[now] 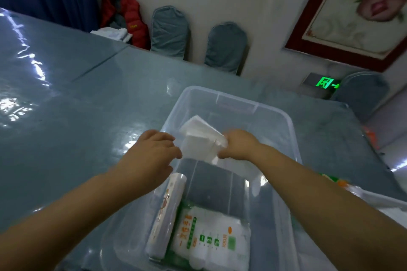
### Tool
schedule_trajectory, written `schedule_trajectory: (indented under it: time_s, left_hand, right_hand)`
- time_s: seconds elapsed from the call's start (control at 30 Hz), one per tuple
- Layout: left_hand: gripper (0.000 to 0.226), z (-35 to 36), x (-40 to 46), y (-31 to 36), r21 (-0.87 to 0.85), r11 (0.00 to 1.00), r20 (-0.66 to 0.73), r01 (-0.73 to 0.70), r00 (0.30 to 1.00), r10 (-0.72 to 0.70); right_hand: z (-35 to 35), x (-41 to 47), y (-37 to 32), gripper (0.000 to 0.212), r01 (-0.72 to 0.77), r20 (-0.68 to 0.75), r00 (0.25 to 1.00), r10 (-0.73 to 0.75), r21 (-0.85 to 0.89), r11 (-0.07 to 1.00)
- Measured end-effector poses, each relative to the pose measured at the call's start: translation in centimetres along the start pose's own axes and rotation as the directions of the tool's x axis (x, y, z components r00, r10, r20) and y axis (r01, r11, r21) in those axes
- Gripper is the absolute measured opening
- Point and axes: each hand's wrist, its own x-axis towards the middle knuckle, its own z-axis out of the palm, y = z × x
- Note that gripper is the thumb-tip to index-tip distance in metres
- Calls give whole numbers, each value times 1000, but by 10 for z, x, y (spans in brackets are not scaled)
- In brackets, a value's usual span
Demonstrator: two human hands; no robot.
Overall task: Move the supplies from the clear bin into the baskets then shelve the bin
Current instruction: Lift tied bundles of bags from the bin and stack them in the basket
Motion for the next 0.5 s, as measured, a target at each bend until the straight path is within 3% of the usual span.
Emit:
schedule_trajectory:
  time_s: [0.1,0.17,0.23,0.33,0.5]
  left_hand:
    - [27,-12,7,10,137,988,-120,-72,989,89]
    - [25,-24,17,23,53,997,-178,-48,982,57]
    - [32,-32,28,38,-140,990,-194,-4,981,-24]
    - [47,-40,39,72,-419,906,-227,-56,973,-45]
    - [68,-46,61,140,-692,711,-167,-124,986,9]
  right_hand:
    - [-27,-30,4,33,-48,-113,989,92,347,937]
    - [-41,-52,7,31,-37,-175,967,185,622,782]
    - [-52,-72,11,27,32,-224,943,246,797,603]
    - [-63,-103,19,23,128,-251,916,312,922,366]
    - [-68,-152,35,27,176,-236,868,437,969,173]
